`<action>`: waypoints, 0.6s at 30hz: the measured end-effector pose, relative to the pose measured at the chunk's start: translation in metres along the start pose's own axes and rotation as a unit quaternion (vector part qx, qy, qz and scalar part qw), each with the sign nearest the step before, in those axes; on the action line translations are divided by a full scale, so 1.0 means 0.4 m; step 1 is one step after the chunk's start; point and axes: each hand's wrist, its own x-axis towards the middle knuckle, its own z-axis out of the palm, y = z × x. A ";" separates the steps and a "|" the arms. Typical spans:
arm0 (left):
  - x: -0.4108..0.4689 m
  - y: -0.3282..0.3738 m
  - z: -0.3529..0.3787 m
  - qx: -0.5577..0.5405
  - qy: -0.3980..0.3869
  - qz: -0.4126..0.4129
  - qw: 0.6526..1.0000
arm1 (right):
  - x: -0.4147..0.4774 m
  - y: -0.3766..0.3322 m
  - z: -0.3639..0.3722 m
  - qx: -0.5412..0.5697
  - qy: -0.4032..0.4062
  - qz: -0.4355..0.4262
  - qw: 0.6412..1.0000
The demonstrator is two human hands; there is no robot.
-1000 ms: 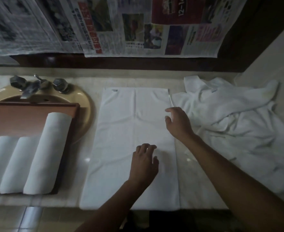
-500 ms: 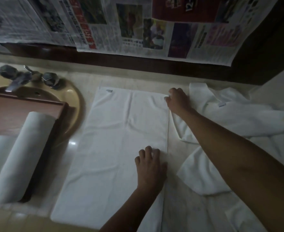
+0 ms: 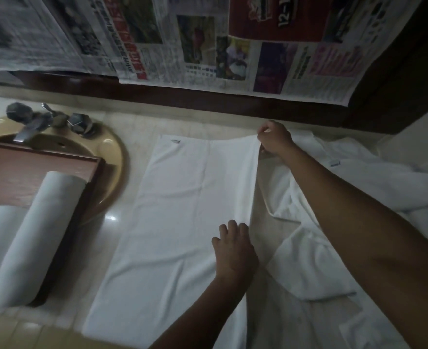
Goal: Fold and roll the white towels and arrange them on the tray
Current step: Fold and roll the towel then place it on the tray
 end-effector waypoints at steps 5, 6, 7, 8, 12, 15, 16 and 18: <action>0.012 -0.012 -0.083 -0.195 -0.009 0.000 0.981 | -0.002 -0.014 -0.024 0.157 -0.091 0.006 0.983; 0.011 -0.020 -0.114 -0.239 -0.004 -0.014 0.971 | -0.004 -0.017 -0.026 0.162 -0.109 -0.008 0.981; 0.010 -0.037 -0.140 -0.270 -0.009 -0.031 0.962 | -0.008 -0.025 -0.025 0.160 -0.119 -0.030 0.979; 0.009 -0.057 -0.167 -0.289 -0.024 -0.042 0.956 | -0.013 -0.036 -0.020 0.158 -0.123 -0.052 0.978; 0.000 -0.169 -0.254 -0.518 -0.099 -0.125 0.840 | -0.011 -0.097 0.041 0.125 -0.099 -0.129 0.979; -0.012 -0.256 -0.305 -0.614 -0.116 -0.176 0.761 | -0.016 -0.170 0.121 0.080 -0.091 -0.175 0.977; -0.017 -0.291 -0.319 -0.619 -0.118 -0.184 0.754 | -0.016 -0.194 0.159 0.068 -0.092 -0.179 0.977; -0.021 -0.358 -0.330 -0.617 -0.119 -0.196 0.752 | -0.016 -0.235 0.235 0.034 -0.091 -0.183 0.978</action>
